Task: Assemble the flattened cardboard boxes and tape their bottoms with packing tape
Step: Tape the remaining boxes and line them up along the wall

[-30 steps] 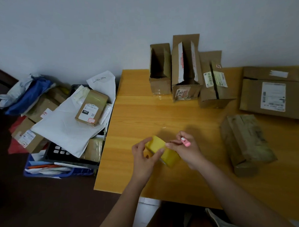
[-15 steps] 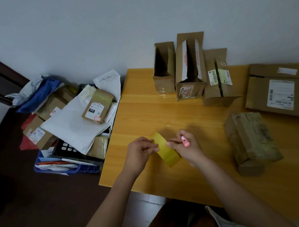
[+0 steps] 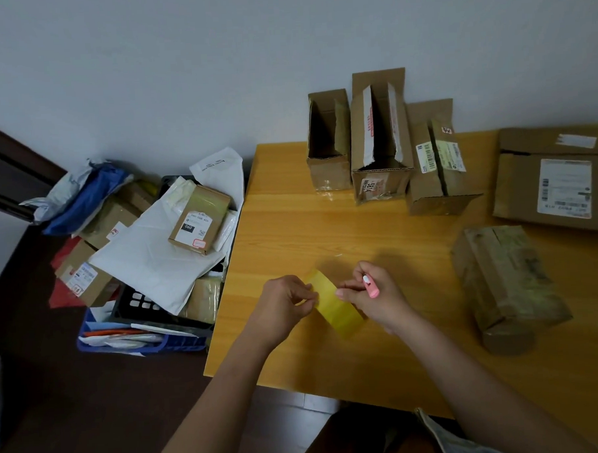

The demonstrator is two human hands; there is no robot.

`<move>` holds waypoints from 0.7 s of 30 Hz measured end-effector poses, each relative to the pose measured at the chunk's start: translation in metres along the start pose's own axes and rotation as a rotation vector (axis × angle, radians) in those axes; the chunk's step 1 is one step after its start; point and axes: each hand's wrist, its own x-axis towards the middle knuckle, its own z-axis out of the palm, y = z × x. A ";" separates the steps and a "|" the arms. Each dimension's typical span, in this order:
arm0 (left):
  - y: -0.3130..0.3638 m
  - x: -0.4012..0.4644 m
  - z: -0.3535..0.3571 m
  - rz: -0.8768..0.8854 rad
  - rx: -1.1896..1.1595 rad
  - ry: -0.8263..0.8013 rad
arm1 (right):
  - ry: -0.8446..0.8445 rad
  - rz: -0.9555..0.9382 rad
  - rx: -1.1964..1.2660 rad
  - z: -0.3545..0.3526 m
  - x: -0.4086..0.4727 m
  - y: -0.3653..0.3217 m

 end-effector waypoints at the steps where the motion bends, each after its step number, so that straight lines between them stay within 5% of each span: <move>1: 0.000 -0.001 0.000 0.006 -0.003 0.006 | 0.000 0.001 0.000 0.000 0.000 0.000; 11: -0.004 -0.005 0.002 0.058 0.034 0.075 | 0.005 0.001 0.006 -0.001 -0.003 0.001; 21: -0.006 -0.006 -0.001 0.071 -0.002 -0.023 | 0.014 -0.006 0.021 -0.003 -0.003 0.004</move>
